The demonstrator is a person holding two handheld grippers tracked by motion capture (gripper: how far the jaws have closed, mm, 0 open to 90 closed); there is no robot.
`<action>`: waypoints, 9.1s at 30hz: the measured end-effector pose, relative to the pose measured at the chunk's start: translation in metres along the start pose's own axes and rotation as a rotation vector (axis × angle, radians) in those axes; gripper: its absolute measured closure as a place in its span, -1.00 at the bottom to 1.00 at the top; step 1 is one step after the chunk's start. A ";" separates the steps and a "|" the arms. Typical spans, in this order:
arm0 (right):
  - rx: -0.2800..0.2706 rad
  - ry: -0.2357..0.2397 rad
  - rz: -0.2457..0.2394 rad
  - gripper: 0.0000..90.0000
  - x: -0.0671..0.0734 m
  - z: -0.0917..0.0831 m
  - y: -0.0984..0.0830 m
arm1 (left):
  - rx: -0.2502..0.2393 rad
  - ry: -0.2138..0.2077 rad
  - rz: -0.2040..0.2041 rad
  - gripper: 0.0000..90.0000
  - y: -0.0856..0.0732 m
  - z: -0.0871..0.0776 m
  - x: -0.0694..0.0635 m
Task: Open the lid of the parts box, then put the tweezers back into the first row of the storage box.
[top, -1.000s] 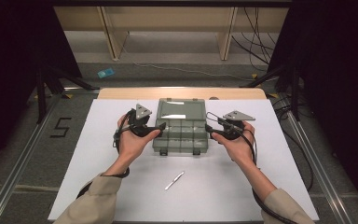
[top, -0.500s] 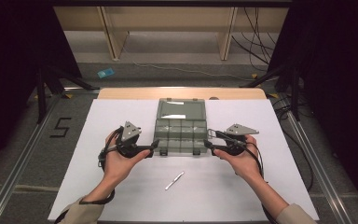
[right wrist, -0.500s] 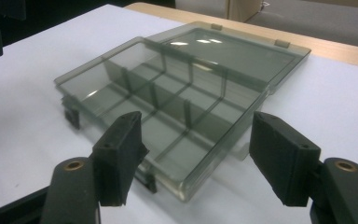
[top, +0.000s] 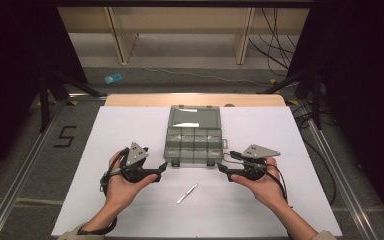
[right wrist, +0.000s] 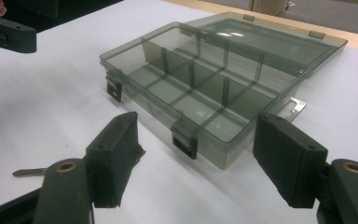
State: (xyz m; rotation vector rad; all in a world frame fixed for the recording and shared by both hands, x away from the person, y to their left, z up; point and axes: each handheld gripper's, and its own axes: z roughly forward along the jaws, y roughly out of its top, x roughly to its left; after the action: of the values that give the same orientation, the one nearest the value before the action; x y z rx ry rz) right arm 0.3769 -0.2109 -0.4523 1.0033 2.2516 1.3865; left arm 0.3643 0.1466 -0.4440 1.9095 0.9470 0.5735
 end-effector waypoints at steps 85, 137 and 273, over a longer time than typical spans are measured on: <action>0.324 0.294 -0.359 0.39 0.078 0.076 -0.012 | -0.027 0.025 -0.061 -0.64 0.001 -0.001 0.010; 0.302 0.346 -0.239 1.00 0.069 0.069 0.000 | -0.034 0.024 -0.049 -0.60 0.002 -0.002 0.011; 0.084 0.153 -0.076 1.00 -0.013 0.060 0.055 | -0.048 0.034 -0.051 -0.60 0.003 -0.001 0.013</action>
State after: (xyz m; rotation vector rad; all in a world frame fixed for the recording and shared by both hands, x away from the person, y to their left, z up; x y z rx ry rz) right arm 0.4433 -0.1648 -0.4346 0.8541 2.4494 1.3900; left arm 0.3723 0.1562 -0.4410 1.8331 0.9924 0.5951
